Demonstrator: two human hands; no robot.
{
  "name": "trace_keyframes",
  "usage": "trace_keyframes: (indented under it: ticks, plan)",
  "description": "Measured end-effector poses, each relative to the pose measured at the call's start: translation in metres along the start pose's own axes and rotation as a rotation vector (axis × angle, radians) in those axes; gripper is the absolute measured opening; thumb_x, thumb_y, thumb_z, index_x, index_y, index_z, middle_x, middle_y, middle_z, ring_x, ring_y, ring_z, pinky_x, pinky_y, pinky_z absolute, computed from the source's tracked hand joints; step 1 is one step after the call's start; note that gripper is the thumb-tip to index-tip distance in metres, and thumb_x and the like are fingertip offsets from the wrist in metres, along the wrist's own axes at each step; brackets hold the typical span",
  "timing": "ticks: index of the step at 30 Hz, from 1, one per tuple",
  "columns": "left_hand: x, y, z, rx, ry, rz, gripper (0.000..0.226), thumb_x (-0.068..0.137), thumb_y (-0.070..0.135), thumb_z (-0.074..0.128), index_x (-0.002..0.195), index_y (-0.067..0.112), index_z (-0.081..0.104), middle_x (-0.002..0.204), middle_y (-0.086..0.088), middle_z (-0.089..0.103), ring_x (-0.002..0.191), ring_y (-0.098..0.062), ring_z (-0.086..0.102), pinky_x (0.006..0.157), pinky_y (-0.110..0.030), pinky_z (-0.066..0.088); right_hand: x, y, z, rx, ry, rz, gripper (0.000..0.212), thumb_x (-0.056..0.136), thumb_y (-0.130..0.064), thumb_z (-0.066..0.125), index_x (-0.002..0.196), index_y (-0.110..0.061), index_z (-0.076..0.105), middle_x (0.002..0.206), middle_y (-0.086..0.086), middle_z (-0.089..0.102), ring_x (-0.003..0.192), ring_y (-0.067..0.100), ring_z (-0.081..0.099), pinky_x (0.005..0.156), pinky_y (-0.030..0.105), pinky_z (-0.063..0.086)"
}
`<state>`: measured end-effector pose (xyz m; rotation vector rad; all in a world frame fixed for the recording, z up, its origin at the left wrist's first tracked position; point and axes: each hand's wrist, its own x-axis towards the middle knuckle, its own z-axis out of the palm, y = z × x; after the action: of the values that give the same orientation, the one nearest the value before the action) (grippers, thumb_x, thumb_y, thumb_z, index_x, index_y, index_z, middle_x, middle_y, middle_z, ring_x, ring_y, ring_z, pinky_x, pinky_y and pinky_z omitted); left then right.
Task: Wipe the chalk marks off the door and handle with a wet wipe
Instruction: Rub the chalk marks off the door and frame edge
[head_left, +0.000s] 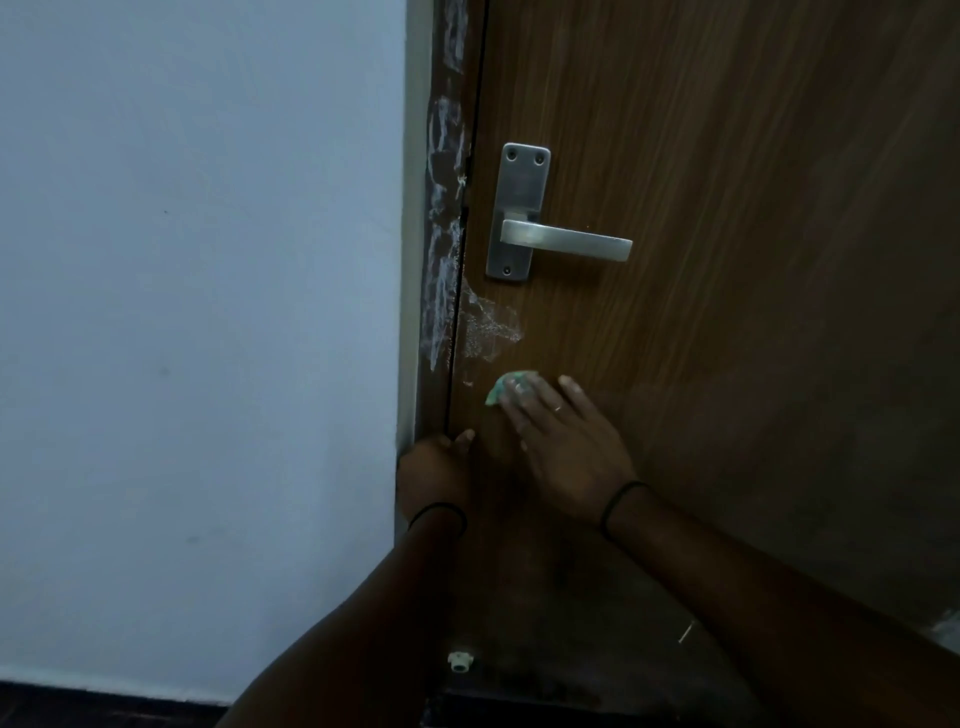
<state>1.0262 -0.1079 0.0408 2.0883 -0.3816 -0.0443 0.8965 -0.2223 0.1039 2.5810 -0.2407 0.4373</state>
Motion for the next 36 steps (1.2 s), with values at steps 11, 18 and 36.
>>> trace_keyframes:
  ticks: [11, 18, 36]
  plan:
    - [-0.001, -0.007, 0.002, 0.009, 0.0, -0.021, 0.043, 0.09, 0.056, 0.053, 0.08, 0.016, 0.069, 0.079, -0.005, 0.068, 0.068, -0.024, 0.06, 0.06, -0.026, 0.04, 0.027, -0.001, -0.016, -0.045, 0.012, -0.071, 0.058, 0.101, -0.037, 0.03, 0.155, -0.016, 0.019, 0.162, 0.003, 0.019, 0.151, 0.021, 0.005, 0.122, 0.044, 0.002]
    - [-0.005, 0.005, 0.007, -0.011, 0.02, 0.048, 0.033, 0.094, 0.043, 0.053, 0.08, 0.017, 0.068, 0.08, -0.005, 0.069, 0.063, -0.016, 0.054, 0.06, -0.026, 0.041, 0.041, -0.023, -0.017, -0.016, 0.017, -0.061, 0.064, 0.099, -0.044, 0.03, 0.155, -0.015, 0.016, 0.163, 0.004, 0.015, 0.151, 0.021, 0.001, 0.122, 0.044, 0.001]
    - [-0.01, 0.022, -0.018, -0.063, 0.003, 0.083, 0.037, 0.092, 0.056, 0.05, 0.075, 0.025, 0.061, 0.066, 0.009, 0.054, 0.059, -0.012, 0.054, 0.055, -0.022, 0.038, 0.062, 0.002, -0.061, -0.005, 0.175, 0.072, 0.062, 0.099, -0.041, 0.033, 0.154, -0.014, 0.023, 0.162, 0.005, 0.019, 0.151, 0.02, 0.008, 0.122, 0.043, 0.006]
